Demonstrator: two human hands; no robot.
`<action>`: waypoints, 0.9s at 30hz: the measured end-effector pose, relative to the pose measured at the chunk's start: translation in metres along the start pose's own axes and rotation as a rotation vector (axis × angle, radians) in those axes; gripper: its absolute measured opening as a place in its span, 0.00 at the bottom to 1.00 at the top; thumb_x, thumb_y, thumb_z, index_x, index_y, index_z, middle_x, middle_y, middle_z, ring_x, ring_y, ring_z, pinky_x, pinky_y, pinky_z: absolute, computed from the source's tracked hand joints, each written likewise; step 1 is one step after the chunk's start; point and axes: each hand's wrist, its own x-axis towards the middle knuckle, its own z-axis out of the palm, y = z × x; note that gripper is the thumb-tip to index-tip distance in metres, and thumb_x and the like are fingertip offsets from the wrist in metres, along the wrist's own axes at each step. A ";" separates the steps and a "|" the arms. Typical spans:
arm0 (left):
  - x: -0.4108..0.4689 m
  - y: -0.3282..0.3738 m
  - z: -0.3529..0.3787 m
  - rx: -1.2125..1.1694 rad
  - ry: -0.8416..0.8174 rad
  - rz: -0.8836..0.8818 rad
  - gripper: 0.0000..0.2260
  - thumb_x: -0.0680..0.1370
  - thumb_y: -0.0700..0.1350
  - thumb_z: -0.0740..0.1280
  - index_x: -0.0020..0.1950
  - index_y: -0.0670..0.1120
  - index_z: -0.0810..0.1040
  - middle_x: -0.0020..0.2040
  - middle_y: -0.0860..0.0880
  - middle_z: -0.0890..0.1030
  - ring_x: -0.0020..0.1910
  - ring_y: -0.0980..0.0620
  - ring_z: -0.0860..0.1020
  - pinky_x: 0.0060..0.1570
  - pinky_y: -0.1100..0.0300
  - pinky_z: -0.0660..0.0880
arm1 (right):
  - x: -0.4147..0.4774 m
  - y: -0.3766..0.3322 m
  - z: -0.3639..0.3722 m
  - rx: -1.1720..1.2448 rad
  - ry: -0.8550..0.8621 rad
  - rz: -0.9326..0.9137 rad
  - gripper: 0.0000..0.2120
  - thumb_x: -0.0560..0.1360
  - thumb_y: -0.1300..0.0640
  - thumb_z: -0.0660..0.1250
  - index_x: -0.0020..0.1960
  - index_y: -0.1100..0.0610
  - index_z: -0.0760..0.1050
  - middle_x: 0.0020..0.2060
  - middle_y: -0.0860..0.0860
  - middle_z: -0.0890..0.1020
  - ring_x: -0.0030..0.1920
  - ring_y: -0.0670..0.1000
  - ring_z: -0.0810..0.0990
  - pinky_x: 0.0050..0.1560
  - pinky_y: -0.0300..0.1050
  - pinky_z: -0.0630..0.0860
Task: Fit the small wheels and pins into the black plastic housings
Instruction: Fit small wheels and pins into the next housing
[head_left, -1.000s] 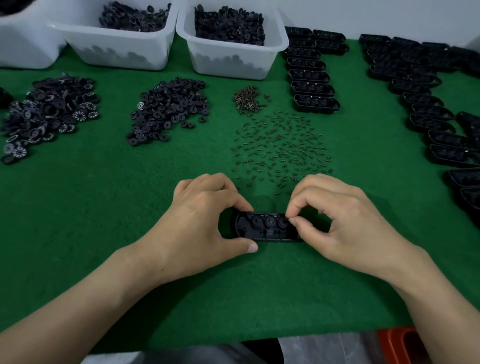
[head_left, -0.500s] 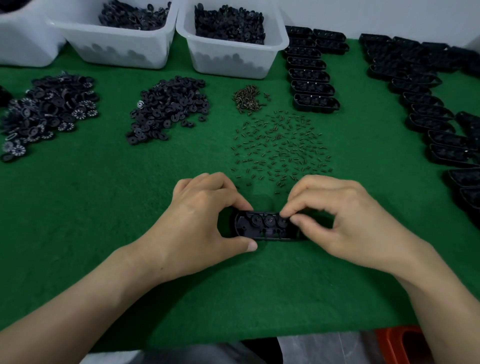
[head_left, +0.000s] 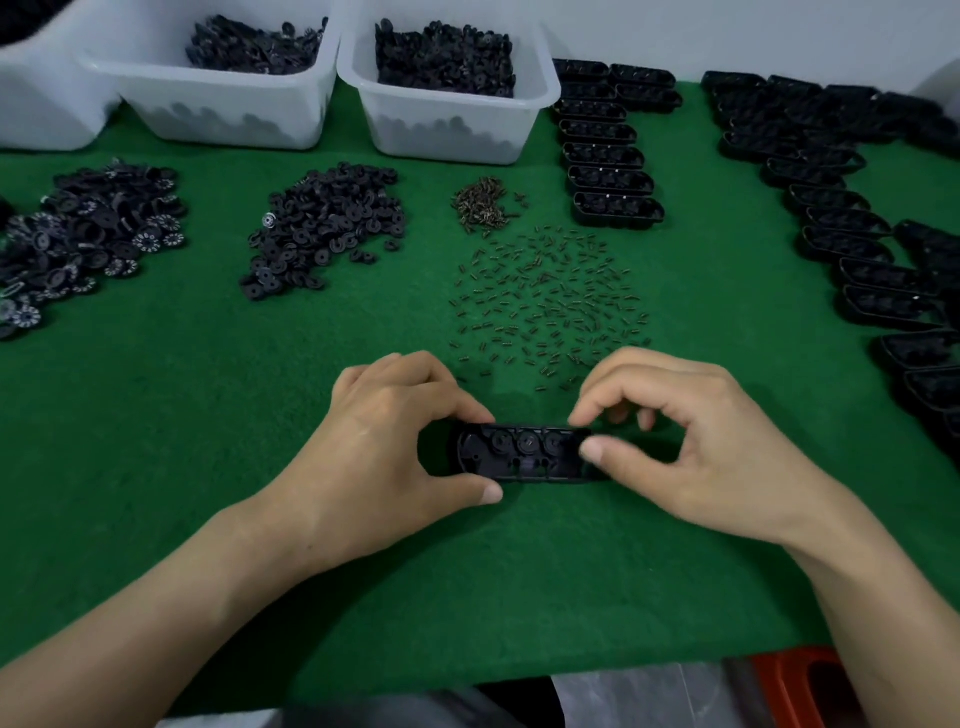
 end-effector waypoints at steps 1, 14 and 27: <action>0.000 0.001 0.000 -0.005 0.012 -0.009 0.17 0.61 0.61 0.71 0.47 0.58 0.79 0.44 0.59 0.73 0.48 0.62 0.70 0.54 0.59 0.62 | -0.001 -0.001 0.000 -0.028 -0.012 0.001 0.06 0.68 0.52 0.72 0.43 0.52 0.78 0.43 0.45 0.78 0.44 0.47 0.77 0.41 0.34 0.69; 0.063 0.030 -0.008 0.020 0.125 0.062 0.15 0.61 0.59 0.72 0.45 0.56 0.81 0.38 0.57 0.75 0.41 0.61 0.71 0.39 0.68 0.66 | 0.006 0.010 -0.019 -0.311 0.282 -0.008 0.07 0.68 0.52 0.70 0.44 0.54 0.77 0.46 0.48 0.77 0.47 0.51 0.77 0.47 0.47 0.76; 0.240 0.078 0.019 -0.272 0.088 -0.021 0.26 0.68 0.48 0.74 0.63 0.43 0.74 0.46 0.50 0.78 0.42 0.56 0.76 0.41 0.74 0.68 | 0.067 0.118 -0.096 -0.520 0.655 0.137 0.06 0.68 0.66 0.72 0.44 0.62 0.79 0.44 0.56 0.82 0.45 0.59 0.80 0.43 0.55 0.78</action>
